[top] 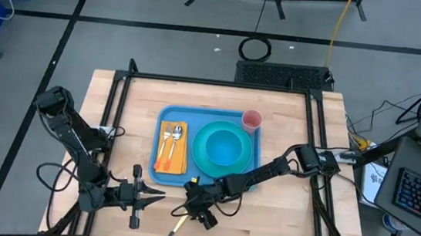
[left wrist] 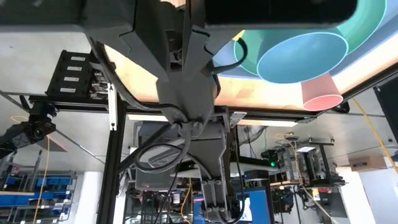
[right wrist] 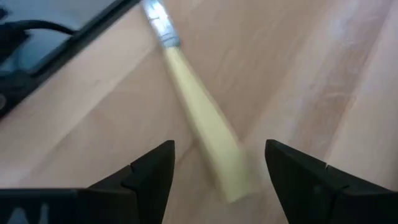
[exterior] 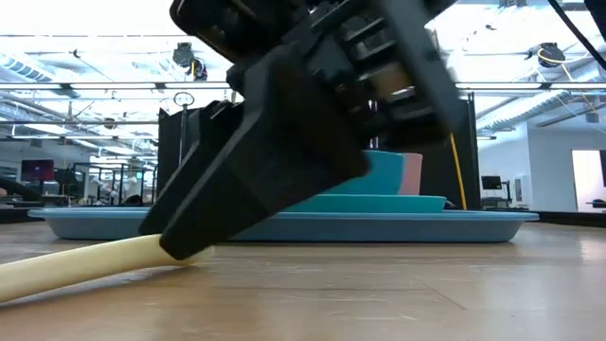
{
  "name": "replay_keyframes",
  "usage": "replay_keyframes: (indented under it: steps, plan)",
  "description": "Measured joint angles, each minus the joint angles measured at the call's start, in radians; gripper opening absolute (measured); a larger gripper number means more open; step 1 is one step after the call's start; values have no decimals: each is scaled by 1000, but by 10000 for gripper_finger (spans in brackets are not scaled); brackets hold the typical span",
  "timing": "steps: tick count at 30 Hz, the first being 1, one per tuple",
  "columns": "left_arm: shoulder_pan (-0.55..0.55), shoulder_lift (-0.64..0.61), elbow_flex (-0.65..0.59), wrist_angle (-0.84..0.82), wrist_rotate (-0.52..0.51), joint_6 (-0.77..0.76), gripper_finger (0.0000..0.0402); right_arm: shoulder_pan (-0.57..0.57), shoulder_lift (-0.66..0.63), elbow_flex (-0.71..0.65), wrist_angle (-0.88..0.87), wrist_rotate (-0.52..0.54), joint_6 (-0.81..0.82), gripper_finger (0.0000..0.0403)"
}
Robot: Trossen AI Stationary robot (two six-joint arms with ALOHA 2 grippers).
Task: Set up tray
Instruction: Put the yellow knife on the yellow table napkin
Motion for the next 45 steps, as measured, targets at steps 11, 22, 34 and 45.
replay_keyframes:
  steps: [11, 22, 34, 45]
  plan:
    - [0, 0, 0, -4, 1, 13, 47, -8, 51, 2, 56, -28, 27, 160]
    - [0, 0, 0, -10, 9, 12, 47, -4, 57, 0, 104, -23, 53, 50]
    - [0, 0, 0, -9, 9, 8, 47, -7, 54, 0, 150, -10, 184, 40]
    - [-47, 0, 0, 144, -91, 142, 47, 11, 53, 0, 293, -48, 427, 40]
